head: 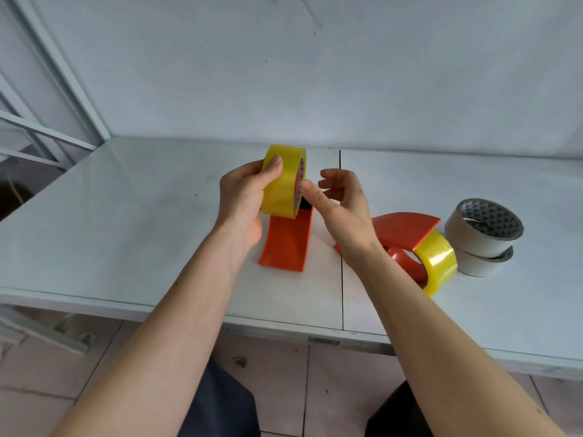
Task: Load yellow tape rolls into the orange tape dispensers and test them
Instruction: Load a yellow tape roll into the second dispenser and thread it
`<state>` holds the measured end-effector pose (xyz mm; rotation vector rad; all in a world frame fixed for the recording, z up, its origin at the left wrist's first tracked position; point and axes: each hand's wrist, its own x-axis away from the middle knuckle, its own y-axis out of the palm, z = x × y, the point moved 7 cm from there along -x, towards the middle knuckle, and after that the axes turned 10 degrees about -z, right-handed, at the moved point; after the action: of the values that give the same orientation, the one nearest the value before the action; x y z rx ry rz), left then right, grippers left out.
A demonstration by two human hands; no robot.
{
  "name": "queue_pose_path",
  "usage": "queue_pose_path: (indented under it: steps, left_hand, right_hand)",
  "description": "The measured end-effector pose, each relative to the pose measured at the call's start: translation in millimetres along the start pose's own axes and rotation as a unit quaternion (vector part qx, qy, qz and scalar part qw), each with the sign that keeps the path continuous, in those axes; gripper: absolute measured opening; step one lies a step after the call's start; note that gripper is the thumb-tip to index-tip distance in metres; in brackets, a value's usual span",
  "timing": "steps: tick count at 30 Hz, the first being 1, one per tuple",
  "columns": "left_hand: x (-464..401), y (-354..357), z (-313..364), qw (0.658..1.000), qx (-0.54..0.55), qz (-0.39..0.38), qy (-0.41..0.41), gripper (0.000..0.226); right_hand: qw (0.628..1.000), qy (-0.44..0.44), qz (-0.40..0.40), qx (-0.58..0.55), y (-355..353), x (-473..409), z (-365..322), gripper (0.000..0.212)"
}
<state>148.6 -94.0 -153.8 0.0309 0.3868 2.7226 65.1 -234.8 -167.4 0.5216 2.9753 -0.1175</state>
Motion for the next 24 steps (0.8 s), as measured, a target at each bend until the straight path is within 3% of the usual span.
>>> queue_pose_path:
  steps: [3, 7, 10, 13, 18, 22, 24]
  left_hand:
    - [6.5, -10.5, -6.5, 0.999, -0.002, -0.037, -0.028, 0.017]
    - [14.0, -23.2, -14.9, 0.995, 0.000, -0.092, -0.043, 0.025]
    - [16.6, -34.2, -13.9, 0.991, 0.020, -0.127, -0.038, 0.026]
    - [22.9, -40.7, -9.9, 0.986, 0.034, -0.162, -0.033, 0.030]
    - [25.4, -48.0, -8.0, 0.994, 0.063, -0.088, -0.026, 0.019]
    - [27.2, -41.9, -3.6, 0.998, -0.044, -0.032, 0.027, 0.022]
    - [26.0, -40.9, 0.7, 0.996, -0.072, -0.021, 0.036, 0.028]
  right_hand:
    - [0.997, 0.060, -0.050, -0.002, 11.8, 1.6, 16.0, 0.085]
    - [0.986, 0.114, -0.115, -0.043, 32.5, 5.6, 28.4, 0.098]
    - [0.987, 0.108, -0.090, -0.083, 32.7, 3.7, 29.3, 0.068]
    - [0.981, 0.120, -0.076, -0.131, 30.5, 3.8, 33.0, 0.064]
    - [0.984, 0.136, -0.073, -0.085, 31.3, 7.1, 29.5, 0.064]
    - [0.990, 0.119, -0.069, -0.035, 28.4, 6.7, 23.2, 0.060]
    - [0.992, 0.114, -0.059, 0.001, 27.8, 7.6, 20.1, 0.074]
